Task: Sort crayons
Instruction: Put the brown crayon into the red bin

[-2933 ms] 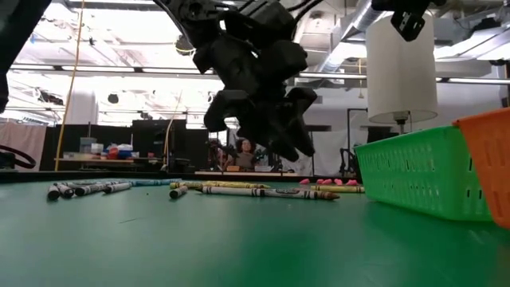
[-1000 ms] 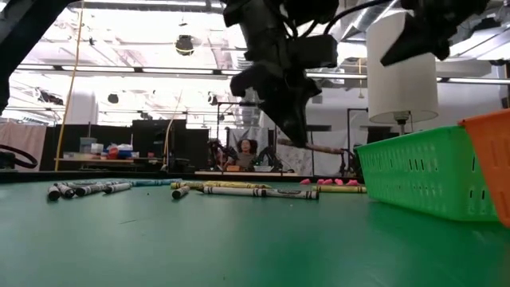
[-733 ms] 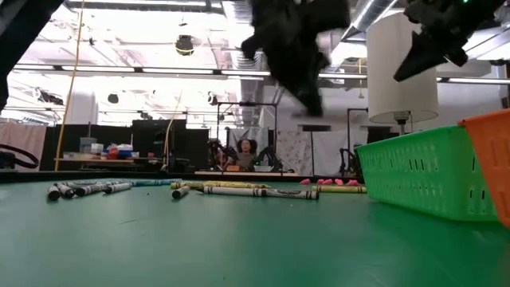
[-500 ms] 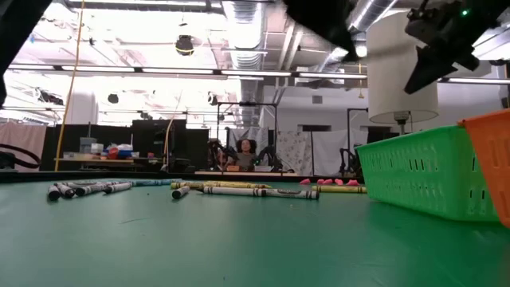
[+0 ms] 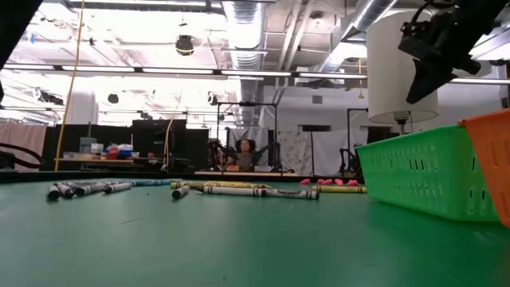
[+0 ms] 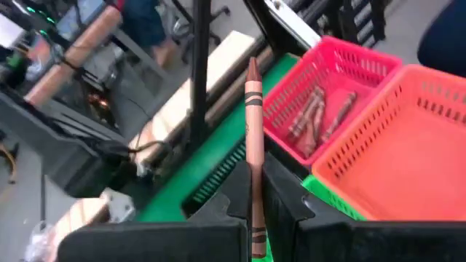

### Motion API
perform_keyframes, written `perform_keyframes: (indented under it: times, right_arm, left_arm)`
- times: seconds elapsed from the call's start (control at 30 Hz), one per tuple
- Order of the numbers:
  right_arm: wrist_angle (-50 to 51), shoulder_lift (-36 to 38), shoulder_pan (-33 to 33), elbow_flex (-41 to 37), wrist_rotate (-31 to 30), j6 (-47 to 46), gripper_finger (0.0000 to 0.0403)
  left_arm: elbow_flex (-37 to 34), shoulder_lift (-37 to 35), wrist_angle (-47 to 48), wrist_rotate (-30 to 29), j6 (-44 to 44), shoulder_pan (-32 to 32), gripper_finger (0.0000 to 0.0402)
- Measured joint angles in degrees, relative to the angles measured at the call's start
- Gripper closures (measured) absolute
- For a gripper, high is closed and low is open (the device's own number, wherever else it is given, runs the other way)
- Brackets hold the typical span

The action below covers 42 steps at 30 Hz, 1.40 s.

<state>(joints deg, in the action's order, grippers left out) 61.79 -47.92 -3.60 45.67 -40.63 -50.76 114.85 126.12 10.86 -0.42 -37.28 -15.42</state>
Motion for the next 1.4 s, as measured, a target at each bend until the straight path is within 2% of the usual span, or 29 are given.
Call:
perform_keyframes:
  times: [0.17, 0.33, 0.5, 0.67, 1.0, 1.13, 1.27, 1.4]
  right_arm:
    - [1.39, 0.04, -0.07, 0.0, 0.37, 0.24, 0.0403]
    - [2.71, 1.37, 0.02, 0.02, 3.17, 1.34, 0.0403]
    - [2.82, 2.33, -0.11, 0.02, 3.24, 1.58, 0.0403]
    - [2.94, 2.64, 0.02, 0.02, 3.23, 1.75, 0.0403]
    - [2.89, 2.62, 0.0, 0.04, 3.18, 1.74, 0.0403]
    - [2.67, 2.62, 0.0, 0.04, 3.16, 1.75, 0.0403]
    - [2.46, 2.62, 0.01, 0.04, 3.1, 1.75, 0.0403]
    - [2.35, 2.6, 0.19, 0.04, 2.98, 1.75, 0.0403]
  left_arm:
    - [0.25, 5.22, -13.94, 1.1, -1.94, 0.05, 0.04]
    - [0.96, 11.03, -19.31, 1.97, -2.12, -0.02, 0.04]
    - [3.65, 15.89, -26.25, 4.06, -2.16, -0.02, 0.04]
    - [5.81, 18.85, -26.41, 7.78, -2.85, -0.16, 0.04]
    - [6.98, 19.56, -28.72, 17.65, -5.93, -0.28, 0.04]
    - [7.74, 19.54, -29.1, 18.21, -9.69, -0.66, 0.04]
    - [9.11, 21.35, -31.21, 19.34, -9.05, -0.65, 0.04]
    - [14.84, 25.36, -30.52, 21.2, -8.12, -0.52, 0.04]
